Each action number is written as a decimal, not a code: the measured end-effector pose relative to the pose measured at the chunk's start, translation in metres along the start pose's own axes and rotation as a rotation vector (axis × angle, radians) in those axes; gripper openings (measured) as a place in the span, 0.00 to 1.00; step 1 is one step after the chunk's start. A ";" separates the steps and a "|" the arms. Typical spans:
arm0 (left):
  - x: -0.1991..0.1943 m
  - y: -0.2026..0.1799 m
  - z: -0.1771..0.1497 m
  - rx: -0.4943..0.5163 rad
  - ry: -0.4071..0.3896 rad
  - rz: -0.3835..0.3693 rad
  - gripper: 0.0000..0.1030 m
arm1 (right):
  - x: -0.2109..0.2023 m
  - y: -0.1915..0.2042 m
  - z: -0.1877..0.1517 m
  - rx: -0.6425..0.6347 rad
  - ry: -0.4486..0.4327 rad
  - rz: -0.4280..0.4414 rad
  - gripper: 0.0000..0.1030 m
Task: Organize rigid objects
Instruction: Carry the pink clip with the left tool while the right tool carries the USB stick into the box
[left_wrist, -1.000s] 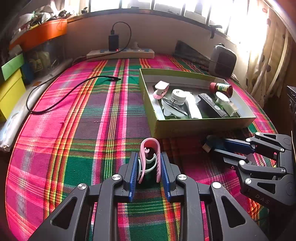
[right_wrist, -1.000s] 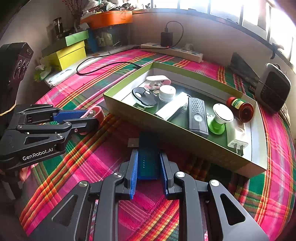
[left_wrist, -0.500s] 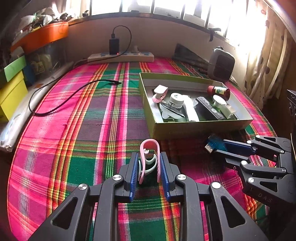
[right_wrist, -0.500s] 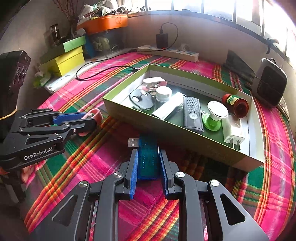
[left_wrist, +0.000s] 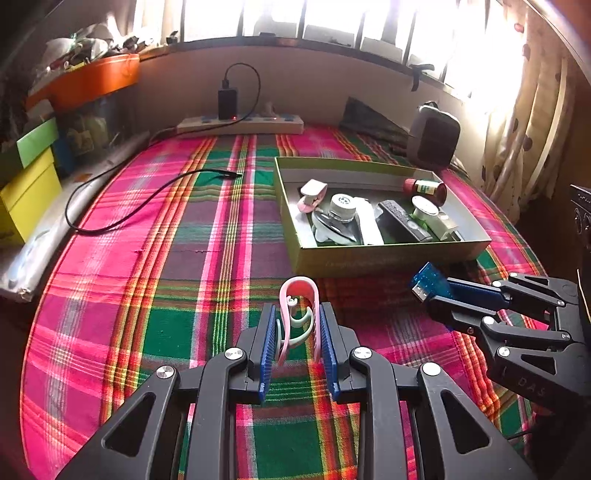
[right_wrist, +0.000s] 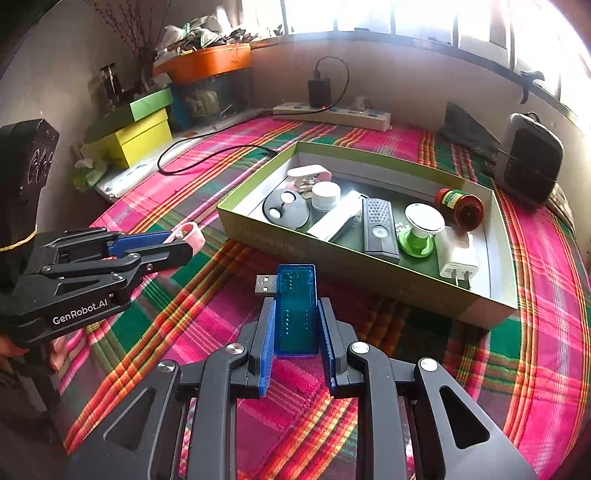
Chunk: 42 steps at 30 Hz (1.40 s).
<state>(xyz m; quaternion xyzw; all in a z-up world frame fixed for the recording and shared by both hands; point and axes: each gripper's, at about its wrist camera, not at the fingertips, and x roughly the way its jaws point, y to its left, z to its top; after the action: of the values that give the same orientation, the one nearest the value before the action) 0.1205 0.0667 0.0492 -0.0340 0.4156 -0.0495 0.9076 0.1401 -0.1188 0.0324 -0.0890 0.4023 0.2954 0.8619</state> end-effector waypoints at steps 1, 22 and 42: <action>-0.001 0.000 0.000 0.000 -0.001 0.001 0.22 | -0.001 0.000 0.000 0.002 -0.002 -0.001 0.22; -0.006 -0.015 0.039 0.031 -0.038 -0.055 0.22 | -0.029 -0.020 0.024 0.059 -0.077 -0.074 0.22; 0.033 -0.041 0.071 0.079 -0.002 -0.096 0.22 | 0.004 -0.057 0.068 0.130 -0.051 -0.096 0.22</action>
<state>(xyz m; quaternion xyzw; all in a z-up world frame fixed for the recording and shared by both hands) 0.1929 0.0233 0.0750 -0.0180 0.4104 -0.1095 0.9051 0.2188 -0.1371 0.0698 -0.0446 0.3937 0.2291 0.8891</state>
